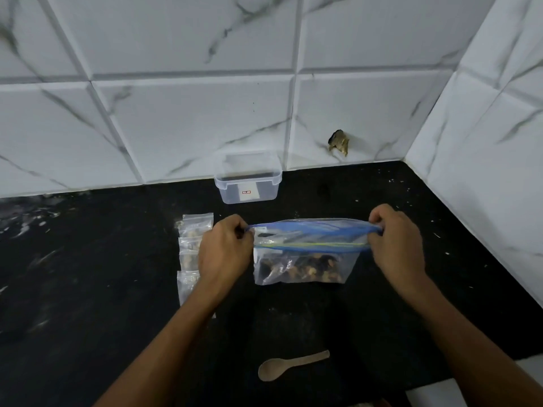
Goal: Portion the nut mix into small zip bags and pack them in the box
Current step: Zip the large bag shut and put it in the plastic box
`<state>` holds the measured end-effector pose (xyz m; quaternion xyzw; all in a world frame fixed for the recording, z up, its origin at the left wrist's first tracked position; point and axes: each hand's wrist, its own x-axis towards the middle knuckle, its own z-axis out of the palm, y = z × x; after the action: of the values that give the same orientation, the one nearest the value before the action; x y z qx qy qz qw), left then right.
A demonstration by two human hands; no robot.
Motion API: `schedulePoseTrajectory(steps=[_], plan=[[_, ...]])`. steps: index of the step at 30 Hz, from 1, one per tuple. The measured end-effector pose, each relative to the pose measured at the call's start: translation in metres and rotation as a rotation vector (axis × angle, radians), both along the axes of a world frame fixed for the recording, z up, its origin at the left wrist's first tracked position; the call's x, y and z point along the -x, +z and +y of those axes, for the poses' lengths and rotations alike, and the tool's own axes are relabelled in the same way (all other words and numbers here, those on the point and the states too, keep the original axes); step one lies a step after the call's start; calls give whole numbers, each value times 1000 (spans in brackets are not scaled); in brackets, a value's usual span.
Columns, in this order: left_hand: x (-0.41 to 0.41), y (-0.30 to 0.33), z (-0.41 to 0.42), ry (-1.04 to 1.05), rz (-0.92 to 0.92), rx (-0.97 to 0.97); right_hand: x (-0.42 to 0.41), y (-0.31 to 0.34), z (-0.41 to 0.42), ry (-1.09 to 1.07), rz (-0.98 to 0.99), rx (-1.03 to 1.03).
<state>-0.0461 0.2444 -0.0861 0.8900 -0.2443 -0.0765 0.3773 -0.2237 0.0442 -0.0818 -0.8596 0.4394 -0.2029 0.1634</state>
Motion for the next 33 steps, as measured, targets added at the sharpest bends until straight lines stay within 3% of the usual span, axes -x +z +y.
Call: schedulePoseTrajectory(steps=[2,6,10,13,17,21,27,30,33], plan=[[1,4,0,-44,-15,-34,0,2,4,19,84,157],[-1,10,1,-95,-3,-3,4,13,0,122,67,99],[1,16,-1,-108,13,25,2,22,5,169,234,366],[5,21,-3,-120,48,14,-2,29,3,209,289,363],[6,21,-2,-103,-63,-40,-2,39,-1,189,346,340],[10,24,-8,-105,-83,-7,-7,36,9,212,361,437],[8,19,-5,-74,-43,11,-4,38,1,165,258,343],[10,22,-6,-73,66,17,-2,38,-3,157,164,112],[10,25,-6,-55,158,44,3,30,-3,155,265,18]])
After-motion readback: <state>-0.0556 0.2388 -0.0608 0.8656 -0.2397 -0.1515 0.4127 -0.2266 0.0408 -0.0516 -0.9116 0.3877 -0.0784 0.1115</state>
